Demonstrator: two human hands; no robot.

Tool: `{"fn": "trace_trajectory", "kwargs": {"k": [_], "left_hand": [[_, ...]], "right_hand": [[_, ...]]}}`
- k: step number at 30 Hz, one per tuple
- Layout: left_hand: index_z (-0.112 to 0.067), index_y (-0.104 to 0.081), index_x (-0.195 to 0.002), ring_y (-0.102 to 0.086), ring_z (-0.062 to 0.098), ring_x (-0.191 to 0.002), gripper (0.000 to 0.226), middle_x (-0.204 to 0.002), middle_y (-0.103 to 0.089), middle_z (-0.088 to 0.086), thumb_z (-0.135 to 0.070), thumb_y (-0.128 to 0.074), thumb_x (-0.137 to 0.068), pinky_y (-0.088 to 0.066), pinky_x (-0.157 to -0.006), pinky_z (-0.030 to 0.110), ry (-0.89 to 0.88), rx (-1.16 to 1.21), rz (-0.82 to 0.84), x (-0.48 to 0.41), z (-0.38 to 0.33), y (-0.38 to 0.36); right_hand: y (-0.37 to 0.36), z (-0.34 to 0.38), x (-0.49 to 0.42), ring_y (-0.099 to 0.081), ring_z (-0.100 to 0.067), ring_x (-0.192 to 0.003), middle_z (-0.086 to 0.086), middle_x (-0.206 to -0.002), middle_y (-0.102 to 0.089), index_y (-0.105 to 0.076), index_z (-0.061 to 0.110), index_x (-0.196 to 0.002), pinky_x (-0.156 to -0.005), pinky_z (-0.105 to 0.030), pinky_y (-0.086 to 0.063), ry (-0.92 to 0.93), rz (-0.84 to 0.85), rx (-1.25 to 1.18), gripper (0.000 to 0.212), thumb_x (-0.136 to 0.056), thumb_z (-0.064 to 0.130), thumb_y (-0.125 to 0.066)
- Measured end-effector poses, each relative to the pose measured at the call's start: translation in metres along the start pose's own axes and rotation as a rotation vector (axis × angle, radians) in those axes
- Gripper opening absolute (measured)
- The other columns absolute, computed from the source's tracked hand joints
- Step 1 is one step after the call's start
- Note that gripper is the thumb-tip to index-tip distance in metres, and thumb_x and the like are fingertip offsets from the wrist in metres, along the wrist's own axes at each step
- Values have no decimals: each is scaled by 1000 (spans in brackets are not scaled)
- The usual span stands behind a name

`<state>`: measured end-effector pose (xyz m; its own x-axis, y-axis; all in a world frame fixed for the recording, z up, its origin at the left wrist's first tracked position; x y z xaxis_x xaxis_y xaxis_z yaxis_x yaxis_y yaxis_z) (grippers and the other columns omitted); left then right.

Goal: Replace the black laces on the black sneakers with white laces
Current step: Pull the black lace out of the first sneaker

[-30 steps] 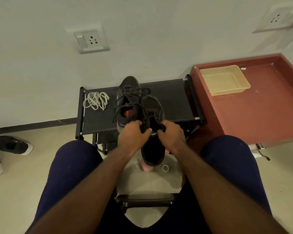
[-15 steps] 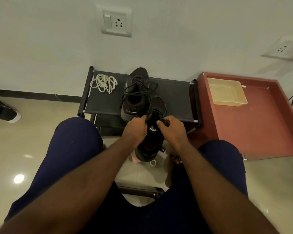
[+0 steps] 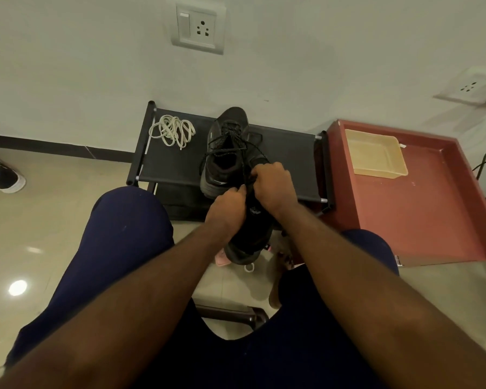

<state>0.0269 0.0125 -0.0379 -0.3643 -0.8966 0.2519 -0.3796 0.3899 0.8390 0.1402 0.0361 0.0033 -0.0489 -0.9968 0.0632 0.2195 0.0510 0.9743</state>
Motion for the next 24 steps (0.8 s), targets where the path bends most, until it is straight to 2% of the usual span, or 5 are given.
{"fn": "trace_trajectory", "kwargs": {"k": [3, 6, 10, 15, 24], "left_hand": [[-11, -38, -147, -54, 39, -117, 48, -131, -51, 17, -14, -42, -100, -45, -96, 48, 12, 47, -17, 0, 1, 1], [-12, -34, -151, -52, 37, -121, 51, -137, -48, 16, -16, -42, -101, -43, -102, 47, 36, 82, 7, 1, 5, -2], [-15, -30, -153, -50, 37, -123, 54, -139, -47, 15, -15, -43, -101, -42, -104, 47, 64, 66, 31, 3, 7, -3], [-13, -28, -153, -54, 38, -117, 54, -132, -52, 16, -15, -42, -101, -45, -97, 48, 58, 9, 24, 7, 0, -4], [-11, -30, -152, -55, 38, -116, 53, -132, -52, 17, -12, -39, -100, -45, -95, 47, 51, 14, 17, 10, -1, -7]], "right_hand": [[4, -34, 8, -63, -31, -103, -8, -106, -73, -73, 13, -104, -88, -45, -54, -343, -261, -397, 29, -88, 9, -50], [-11, -55, 17, -67, -26, -98, -5, -100, -73, -70, 18, -94, -88, -41, -54, -562, -189, -655, 16, -92, 14, -55], [-8, -51, 21, -63, -19, -99, -5, -108, -67, -72, 14, -104, -92, -36, -51, -314, -55, -522, 20, -89, 23, -62], [-13, -30, 11, -62, -26, -112, -6, -118, -70, -67, 13, -124, -97, -44, -51, -77, -4, -330, 36, -93, 30, -61], [-9, -22, 8, -63, -25, -98, 0, -96, -72, -67, 21, -90, -90, -44, -47, -83, -34, -173, 16, -98, 26, -55]]}}
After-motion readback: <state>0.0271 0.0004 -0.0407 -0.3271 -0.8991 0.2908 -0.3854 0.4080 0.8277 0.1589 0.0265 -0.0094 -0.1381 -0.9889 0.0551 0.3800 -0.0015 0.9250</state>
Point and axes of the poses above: each hand's wrist, its own x-axis away from the middle knuckle, its own y-axis out of the back of the hand, z = x × y, the point moved 5 cm from there along -x, towards the middle knuckle
